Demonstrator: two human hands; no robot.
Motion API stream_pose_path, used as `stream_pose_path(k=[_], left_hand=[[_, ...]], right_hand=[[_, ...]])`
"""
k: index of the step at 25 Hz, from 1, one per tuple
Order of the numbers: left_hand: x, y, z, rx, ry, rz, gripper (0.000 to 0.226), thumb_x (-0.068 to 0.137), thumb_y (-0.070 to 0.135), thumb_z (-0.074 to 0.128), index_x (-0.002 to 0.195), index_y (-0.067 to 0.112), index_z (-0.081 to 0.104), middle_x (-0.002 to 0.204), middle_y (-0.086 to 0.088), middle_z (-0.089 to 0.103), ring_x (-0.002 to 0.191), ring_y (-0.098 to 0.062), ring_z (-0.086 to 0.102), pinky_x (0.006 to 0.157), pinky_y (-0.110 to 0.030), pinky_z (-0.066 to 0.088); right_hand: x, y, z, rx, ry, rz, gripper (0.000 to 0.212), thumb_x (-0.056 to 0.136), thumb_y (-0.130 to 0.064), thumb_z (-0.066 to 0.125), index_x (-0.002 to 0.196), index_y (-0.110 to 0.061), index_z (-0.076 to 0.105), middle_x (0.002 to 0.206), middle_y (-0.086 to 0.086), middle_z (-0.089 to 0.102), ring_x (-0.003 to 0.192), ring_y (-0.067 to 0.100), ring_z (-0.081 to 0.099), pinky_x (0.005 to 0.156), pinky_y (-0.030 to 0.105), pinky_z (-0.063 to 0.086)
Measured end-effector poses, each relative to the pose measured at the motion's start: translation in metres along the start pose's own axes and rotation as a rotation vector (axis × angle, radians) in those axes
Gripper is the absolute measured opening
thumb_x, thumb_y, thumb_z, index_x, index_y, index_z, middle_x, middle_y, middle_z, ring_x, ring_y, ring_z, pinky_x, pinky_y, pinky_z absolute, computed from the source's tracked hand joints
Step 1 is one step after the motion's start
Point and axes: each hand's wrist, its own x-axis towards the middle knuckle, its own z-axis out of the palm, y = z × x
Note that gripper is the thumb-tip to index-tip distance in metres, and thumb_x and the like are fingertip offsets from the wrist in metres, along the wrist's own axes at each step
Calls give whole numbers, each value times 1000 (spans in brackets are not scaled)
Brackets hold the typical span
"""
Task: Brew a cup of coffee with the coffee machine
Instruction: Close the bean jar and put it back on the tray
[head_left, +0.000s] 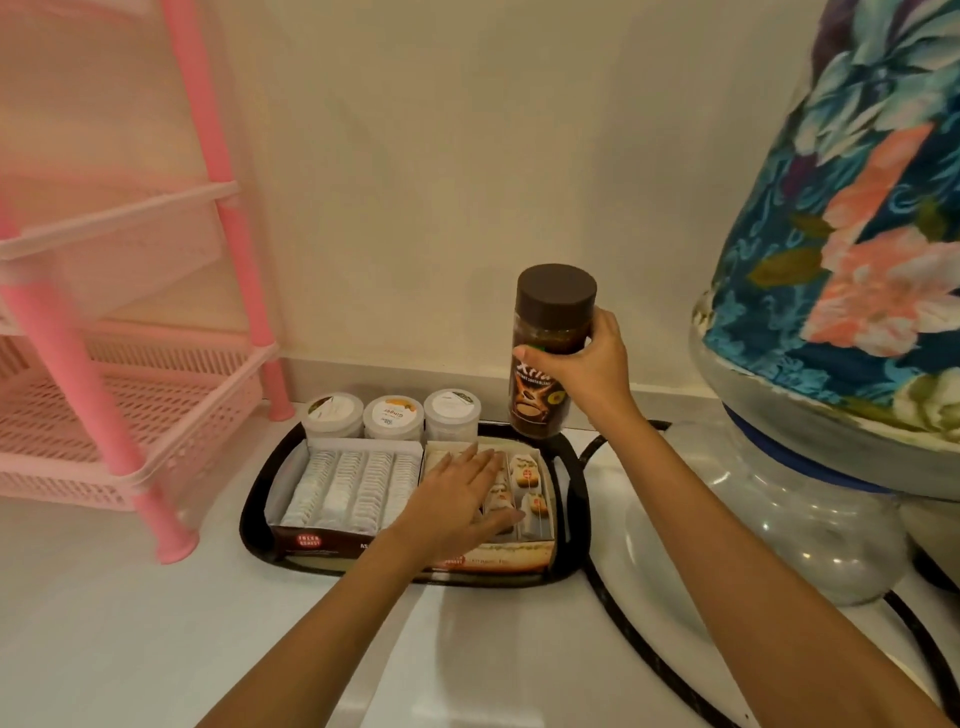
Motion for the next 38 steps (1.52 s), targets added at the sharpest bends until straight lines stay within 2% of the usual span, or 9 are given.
stream_pose_path(k=[3, 7, 15, 20, 27, 30, 35, 38], left_hand=[[7, -8, 9, 24, -61, 15, 80, 90, 69, 21, 152, 23, 0, 160, 4, -1, 146, -14, -9, 113, -35, -10], [8, -20, 26, 72, -65, 66, 81, 90, 71, 16, 152, 21, 5, 160, 1, 3, 146, -15, -6, 116, -37, -7], [8, -26, 37, 74, -53, 100, 85, 85, 75, 7, 152, 22, 6, 160, 2, 2, 146, -15, -8, 117, -36, -8], [8, -27, 39, 41, -58, 110, 84, 87, 74, 10, 152, 21, 6, 160, 2, 2, 146, -14, -9, 119, -37, -4], [8, -28, 39, 40, -69, 124, 84, 86, 74, 9, 152, 22, 7, 160, 3, 3, 146, -13, -8, 117, -34, -6], [8, -27, 39, 31, -72, 114, 86, 85, 75, 8, 152, 22, 7, 160, 4, 4, 146, -12, -6, 116, -32, -7], [6, -24, 34, 29, -2, 114, 85, 86, 74, 11, 152, 20, 11, 160, 2, 10, 146, -11, 0, 116, -32, -5], [0, -15, 29, 30, 81, 83, 76, 91, 67, 15, 151, 19, 17, 158, 1, 15, 146, -12, 6, 118, -33, -1]], right_hand=[[19, 21, 26, -33, -3, 18, 75, 58, -29, 87, 121, -16, 49, 123, 5, 54, 106, 14, 51, 89, 31, 47], [33, 55, 53, -56, -13, 62, 76, 56, -26, 87, 121, -15, 49, 122, 6, 55, 109, 17, 52, 88, 29, 44], [33, 96, 69, -76, -154, 174, 81, 61, -20, 85, 129, -14, 43, 125, 5, 57, 109, 16, 53, 85, 29, 45], [29, 107, 72, -62, -166, 214, 79, 62, -19, 85, 129, -14, 43, 125, 4, 57, 112, 19, 54, 87, 29, 46], [23, 108, 69, -39, -196, 220, 80, 65, -17, 83, 132, -15, 40, 128, 5, 55, 113, 18, 52, 88, 29, 45], [21, 106, 66, -67, -242, 224, 84, 66, -19, 83, 135, -16, 36, 133, 6, 52, 120, 23, 50, 94, 35, 46], [4, 91, 52, -153, -297, 111, 92, 68, -20, 83, 141, -15, 26, 143, 7, 42, 130, 23, 40, 94, 23, 33], [-23, 85, 42, -271, -238, 64, 95, 75, -27, 77, 147, -13, 16, 152, 9, 27, 138, 23, 27, 105, 28, 26]])
